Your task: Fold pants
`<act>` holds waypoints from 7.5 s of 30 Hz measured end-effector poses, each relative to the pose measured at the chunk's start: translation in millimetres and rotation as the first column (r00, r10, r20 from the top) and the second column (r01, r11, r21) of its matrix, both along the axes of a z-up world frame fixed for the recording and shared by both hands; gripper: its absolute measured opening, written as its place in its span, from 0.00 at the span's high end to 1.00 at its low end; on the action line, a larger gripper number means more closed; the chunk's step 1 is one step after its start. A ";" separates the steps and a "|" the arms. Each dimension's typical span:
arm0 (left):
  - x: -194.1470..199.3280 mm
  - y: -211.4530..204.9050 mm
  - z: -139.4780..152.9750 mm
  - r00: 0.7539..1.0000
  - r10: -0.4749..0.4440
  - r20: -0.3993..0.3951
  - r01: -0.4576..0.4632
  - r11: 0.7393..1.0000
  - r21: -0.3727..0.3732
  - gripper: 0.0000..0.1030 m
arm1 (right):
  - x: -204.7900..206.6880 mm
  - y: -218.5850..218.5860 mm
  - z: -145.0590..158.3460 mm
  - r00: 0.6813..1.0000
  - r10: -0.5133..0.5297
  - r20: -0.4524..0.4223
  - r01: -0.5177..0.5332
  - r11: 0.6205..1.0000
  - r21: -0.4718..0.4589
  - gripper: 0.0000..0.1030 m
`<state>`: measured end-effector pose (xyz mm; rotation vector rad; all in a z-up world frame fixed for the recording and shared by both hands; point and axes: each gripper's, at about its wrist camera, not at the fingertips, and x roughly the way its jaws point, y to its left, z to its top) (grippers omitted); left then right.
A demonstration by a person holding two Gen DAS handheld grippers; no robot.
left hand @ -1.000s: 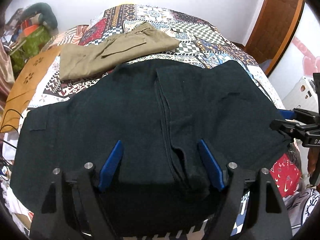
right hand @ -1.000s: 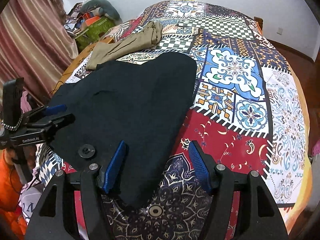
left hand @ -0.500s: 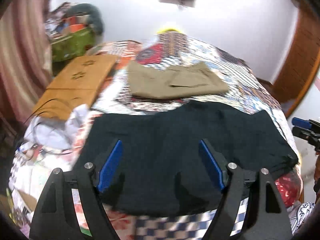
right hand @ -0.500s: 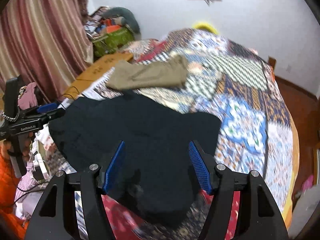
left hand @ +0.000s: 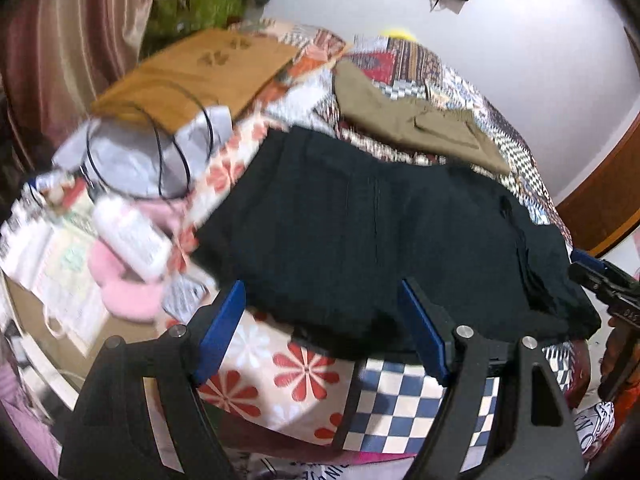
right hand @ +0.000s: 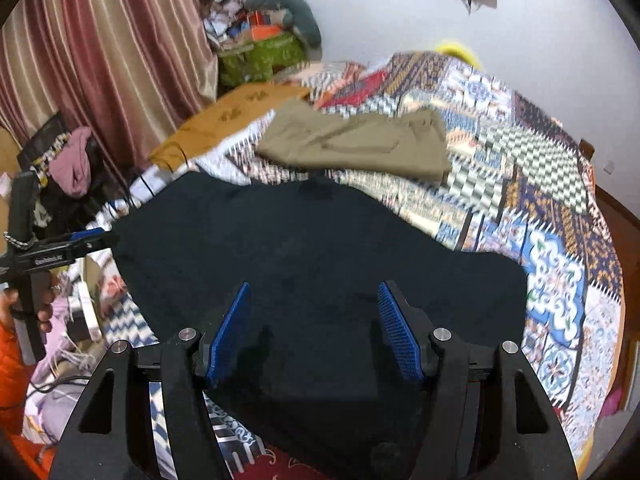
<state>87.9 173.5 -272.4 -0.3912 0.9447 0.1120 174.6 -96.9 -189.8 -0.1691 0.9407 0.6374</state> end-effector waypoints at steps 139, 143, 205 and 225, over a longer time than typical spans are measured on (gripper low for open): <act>207.6 -210.0 57.8 0.828 -0.561 -0.003 0.512 0.753 0.414 0.32 | -37.7 -171.4 5.6 0.930 -0.366 -0.041 0.369 0.924 0.101 0.38; 238.8 -199.7 32.3 0.846 -0.529 -0.069 0.507 0.757 0.413 0.32 | -50.5 -185.6 2.9 0.921 -0.387 -0.054 0.389 0.920 0.048 0.38; 105.6 -235.0 40.7 0.762 -0.647 -0.010 0.637 0.748 0.185 0.58 | -13.2 -90.4 5.9 0.993 -0.121 -0.006 0.120 0.984 0.129 0.39; 86.2 -182.3 29.4 0.803 -0.596 -0.004 0.582 0.783 0.217 0.57 | -33.4 -153.7 -9.2 0.962 -0.265 -0.072 0.270 0.960 0.077 0.59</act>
